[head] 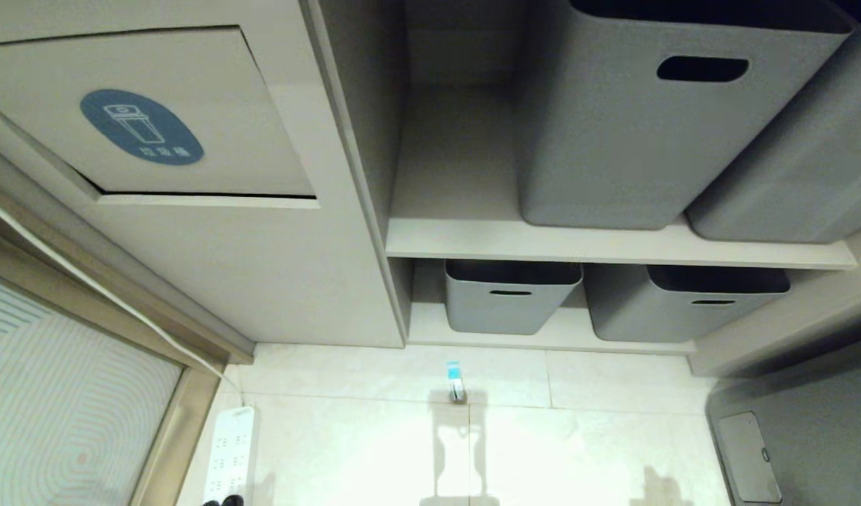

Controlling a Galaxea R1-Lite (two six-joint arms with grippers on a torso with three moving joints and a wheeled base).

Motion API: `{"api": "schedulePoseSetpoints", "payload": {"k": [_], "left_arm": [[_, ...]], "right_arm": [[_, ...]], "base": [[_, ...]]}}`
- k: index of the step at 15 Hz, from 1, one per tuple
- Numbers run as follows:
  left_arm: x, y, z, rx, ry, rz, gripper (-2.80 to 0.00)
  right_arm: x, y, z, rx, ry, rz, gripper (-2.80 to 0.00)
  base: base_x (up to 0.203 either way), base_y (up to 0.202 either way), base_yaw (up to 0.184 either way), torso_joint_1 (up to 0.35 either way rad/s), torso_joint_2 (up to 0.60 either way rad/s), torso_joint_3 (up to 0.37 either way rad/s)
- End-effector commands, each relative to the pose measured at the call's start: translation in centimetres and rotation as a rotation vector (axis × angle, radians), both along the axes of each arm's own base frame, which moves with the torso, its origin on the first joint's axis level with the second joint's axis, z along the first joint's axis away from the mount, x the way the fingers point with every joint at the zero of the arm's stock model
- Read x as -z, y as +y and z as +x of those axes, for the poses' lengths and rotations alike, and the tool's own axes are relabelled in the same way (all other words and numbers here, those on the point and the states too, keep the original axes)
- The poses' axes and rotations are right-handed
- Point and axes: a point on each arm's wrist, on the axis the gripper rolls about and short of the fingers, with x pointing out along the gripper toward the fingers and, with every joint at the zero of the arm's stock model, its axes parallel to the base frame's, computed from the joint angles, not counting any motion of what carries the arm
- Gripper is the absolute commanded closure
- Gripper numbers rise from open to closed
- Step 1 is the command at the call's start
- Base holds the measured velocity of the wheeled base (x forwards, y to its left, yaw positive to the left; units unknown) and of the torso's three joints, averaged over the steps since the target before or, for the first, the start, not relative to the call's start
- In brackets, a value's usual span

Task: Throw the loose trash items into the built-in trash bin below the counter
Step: Pick up the garbage

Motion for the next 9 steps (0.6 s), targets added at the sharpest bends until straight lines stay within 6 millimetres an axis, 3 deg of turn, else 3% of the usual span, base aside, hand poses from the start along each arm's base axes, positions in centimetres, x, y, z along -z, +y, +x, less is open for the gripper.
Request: {"api": "schedulePoseSetpoints", "payload": {"k": [1, 9], "left_arm": [[0.04, 0.00, 0.02, 0.000, 0.002, 0.000, 0.00], [0.08, 0.00, 0.03, 0.000, 0.005, -0.002, 0.00]], "right_arm": [[0.04, 0.00, 0.01, 0.000, 0.001, 0.001, 0.00], [0.04, 0.00, 0.02, 0.000, 0.002, 0.001, 0.00]], "base": [[0.000, 0.000, 0.000, -0.002, 0.01, -0.203], [0.000, 0.000, 0.000, 0.001, 0.00, -0.195]]}}
